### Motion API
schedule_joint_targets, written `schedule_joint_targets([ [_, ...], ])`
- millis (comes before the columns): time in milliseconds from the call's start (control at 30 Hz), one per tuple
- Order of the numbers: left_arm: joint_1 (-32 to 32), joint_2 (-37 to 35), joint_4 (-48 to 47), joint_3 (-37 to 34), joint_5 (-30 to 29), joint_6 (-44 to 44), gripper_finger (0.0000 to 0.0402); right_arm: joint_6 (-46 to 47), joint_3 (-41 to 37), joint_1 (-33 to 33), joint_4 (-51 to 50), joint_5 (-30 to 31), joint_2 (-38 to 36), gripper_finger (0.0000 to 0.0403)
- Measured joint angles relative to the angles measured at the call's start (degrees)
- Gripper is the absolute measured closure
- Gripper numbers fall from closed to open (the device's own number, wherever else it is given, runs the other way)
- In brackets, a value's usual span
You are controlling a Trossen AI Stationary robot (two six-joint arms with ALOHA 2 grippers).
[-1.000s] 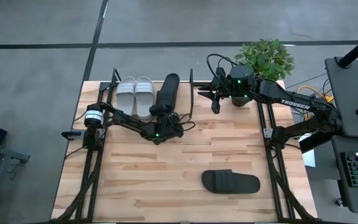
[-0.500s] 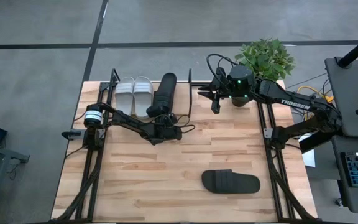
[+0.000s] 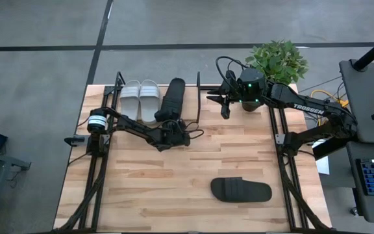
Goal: Pick and place slides into the shelf
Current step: Put the top black slides on the shelf
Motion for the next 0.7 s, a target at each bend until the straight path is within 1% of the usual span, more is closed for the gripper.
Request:
schedule_joint_targets([
  [67, 0.0, -0.1, -0.1, 0.0, 1.3, 0.0, 0.0322, 0.0, 0.0, 0.0, -0.2, 0.0, 0.0, 0.033],
  [200, 0.0, -0.6, -0.3, 0.0, 1.8, 0.1, 0.0272, -0.2, 0.0, 0.0, -1.3, 0.0, 0.0, 0.0335],
  [367, 0.0, -3.7, -0.4, -0.2, 9.3, 0.1, 0.0211, -0.4, 0.0, 0.0, -1.4, 0.0, 0.0, 0.0331],
  [433, 0.0, -5.5, -0.6, -0.2, 10.9, 0.2, 0.019, -0.4, 0.0, 0.0, -1.4, 0.0, 0.0, 0.0328],
  [567, 0.0, -8.9, -4.3, -0.2, 12.1, 0.3, 0.0162, -0.4, 0.0, 0.0, -1.4, 0.2, 0.0, 0.0323],
  [633, 0.0, -10.5, -6.6, -0.3, 13.2, 0.4, 0.0155, -0.4, 0.0, 0.0, -1.4, 0.2, 0.0, 0.0323],
  [700, 0.0, -12.0, -6.7, -0.6, 15.4, 0.4, 0.0153, -0.4, 0.0, 0.0, -1.4, 0.2, 0.0, 0.0326],
])
